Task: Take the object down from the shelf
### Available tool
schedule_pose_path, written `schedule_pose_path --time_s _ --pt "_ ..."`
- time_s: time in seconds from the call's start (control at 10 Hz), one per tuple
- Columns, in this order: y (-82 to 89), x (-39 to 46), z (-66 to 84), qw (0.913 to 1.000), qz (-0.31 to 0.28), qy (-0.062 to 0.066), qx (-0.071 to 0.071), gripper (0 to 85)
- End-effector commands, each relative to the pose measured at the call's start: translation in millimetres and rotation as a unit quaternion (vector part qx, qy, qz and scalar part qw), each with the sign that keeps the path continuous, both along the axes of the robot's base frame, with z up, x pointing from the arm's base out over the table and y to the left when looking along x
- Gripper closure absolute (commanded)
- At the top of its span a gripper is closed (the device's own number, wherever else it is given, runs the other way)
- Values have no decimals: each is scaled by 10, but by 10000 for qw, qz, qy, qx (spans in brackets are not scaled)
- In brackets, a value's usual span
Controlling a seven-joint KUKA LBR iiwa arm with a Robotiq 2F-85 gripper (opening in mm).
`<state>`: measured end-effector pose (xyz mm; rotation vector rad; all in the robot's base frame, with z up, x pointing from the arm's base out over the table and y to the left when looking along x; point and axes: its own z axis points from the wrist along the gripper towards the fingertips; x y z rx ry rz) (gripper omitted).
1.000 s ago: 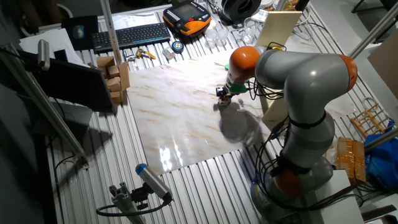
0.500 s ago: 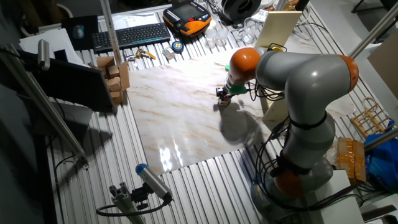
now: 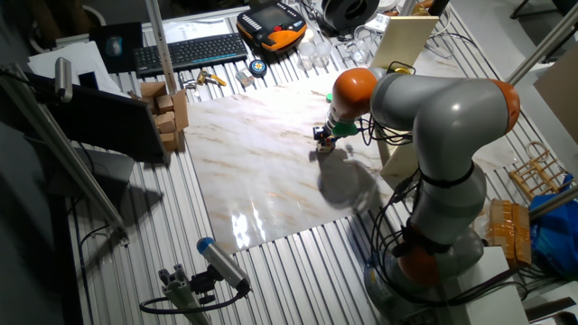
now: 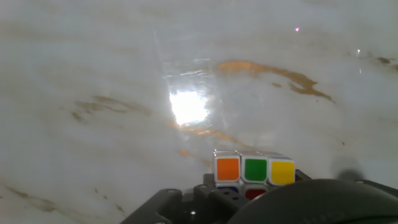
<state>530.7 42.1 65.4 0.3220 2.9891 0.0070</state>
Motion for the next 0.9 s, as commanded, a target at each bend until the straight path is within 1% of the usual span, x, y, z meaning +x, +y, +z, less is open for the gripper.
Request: schedule_pose_path --time_s 0.0,0.2,0.3,0.6,0.7,0.8 --pt "0 0 1 10000 -10 36 22 340" --pt "0 1 2 10000 -41 59 18 340" --pt "0 1 1 10000 -71 66 22 170" --pt "-2 1 1 9999 -94 81 2 170" --pt "-3 8 15 9999 -87 89 24 170" --pt "-3 21 50 9999 -79 81 7 170"
